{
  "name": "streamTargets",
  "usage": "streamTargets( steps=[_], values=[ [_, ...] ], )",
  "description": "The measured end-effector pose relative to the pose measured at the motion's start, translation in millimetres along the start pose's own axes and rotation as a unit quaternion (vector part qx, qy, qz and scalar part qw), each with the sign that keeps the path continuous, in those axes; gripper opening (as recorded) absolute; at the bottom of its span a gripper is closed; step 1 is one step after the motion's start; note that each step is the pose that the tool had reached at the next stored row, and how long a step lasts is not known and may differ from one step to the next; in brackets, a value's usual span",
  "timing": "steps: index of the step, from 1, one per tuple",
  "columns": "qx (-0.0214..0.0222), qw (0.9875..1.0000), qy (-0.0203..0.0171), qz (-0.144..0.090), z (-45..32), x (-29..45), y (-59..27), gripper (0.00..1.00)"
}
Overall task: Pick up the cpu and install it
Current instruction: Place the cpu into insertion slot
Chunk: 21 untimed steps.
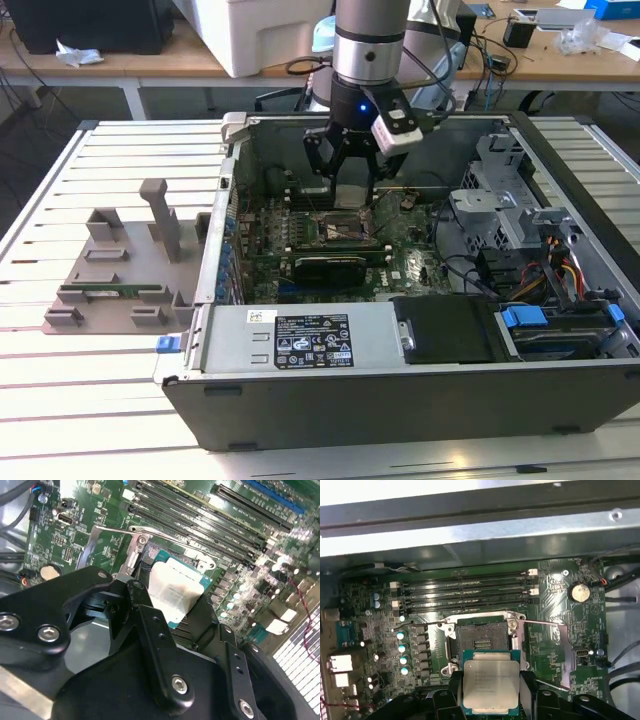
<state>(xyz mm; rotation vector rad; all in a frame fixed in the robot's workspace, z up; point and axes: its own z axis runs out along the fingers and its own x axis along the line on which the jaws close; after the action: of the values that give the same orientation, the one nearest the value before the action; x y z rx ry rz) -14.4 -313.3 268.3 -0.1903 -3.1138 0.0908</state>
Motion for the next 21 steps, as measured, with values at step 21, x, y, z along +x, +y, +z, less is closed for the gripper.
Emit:
streamTargets(
  steps=[21],
  values=[
    [0.0021,0.9841,0.01,0.177,0.4,0.0,0.0,0.55]
  ],
)
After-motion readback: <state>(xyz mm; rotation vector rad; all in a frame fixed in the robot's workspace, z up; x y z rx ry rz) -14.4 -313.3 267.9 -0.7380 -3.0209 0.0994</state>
